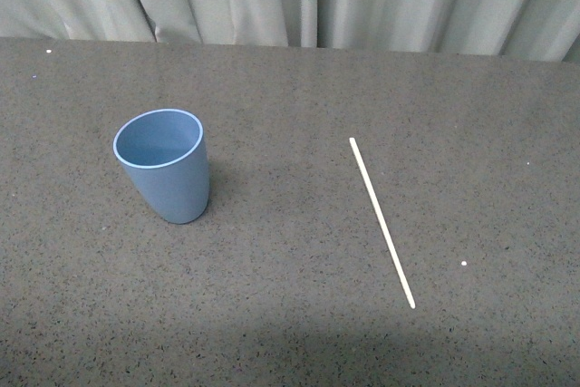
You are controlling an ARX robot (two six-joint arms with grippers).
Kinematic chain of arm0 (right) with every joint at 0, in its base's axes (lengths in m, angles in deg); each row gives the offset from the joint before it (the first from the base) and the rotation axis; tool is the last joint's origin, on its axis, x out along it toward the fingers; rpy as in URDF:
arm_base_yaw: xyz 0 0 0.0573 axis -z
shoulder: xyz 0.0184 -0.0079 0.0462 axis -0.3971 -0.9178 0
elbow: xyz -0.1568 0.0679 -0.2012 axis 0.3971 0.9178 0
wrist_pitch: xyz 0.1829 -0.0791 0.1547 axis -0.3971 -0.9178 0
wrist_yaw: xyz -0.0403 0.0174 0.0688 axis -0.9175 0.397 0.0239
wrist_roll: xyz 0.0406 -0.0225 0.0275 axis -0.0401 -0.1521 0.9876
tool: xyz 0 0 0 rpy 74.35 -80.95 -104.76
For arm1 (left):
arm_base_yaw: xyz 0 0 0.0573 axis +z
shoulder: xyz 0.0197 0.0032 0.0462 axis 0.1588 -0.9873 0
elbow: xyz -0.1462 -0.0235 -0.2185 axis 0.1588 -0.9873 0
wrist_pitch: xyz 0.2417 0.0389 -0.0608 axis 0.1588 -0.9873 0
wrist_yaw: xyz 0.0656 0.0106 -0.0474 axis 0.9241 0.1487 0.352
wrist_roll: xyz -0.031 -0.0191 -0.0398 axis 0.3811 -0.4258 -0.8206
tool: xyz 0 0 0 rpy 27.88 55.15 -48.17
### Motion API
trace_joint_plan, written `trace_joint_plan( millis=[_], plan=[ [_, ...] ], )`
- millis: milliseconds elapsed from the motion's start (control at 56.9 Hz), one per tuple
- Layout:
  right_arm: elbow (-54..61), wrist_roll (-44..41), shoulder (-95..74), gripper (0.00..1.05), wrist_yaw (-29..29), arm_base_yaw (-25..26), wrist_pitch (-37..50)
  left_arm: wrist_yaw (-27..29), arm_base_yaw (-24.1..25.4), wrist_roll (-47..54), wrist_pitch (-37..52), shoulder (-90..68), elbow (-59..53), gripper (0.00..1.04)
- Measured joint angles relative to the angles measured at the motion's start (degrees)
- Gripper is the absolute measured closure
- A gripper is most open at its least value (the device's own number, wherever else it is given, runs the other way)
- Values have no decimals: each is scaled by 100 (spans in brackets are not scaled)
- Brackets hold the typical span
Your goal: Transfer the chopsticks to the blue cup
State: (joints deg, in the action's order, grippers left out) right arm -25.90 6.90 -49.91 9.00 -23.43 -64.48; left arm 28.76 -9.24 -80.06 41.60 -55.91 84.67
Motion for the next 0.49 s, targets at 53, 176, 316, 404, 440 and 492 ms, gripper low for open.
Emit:
trace_joint_plan(
  millis=[53, 176, 316, 404, 440, 492],
  plan=[
    [0, 2, 0, 9, 2, 0, 0, 0, 0, 0, 0, 0, 0, 7],
    [0, 2, 0, 9, 2, 0, 0, 0, 0, 0, 0, 0, 0, 7],
    [0, 0, 0, 9, 0, 0, 0, -2, 0, 0, 0, 0, 0, 7],
    [0, 2, 0, 9, 0, 0, 0, -2, 0, 0, 0, 0, 0, 7],
    [0, 0, 0, 9, 0, 0, 0, 0, 0, 0, 0, 0, 0, 7],
    [0, 0, 0, 9, 0, 0, 0, 0, 0, 0, 0, 0, 0, 7]
  ],
)
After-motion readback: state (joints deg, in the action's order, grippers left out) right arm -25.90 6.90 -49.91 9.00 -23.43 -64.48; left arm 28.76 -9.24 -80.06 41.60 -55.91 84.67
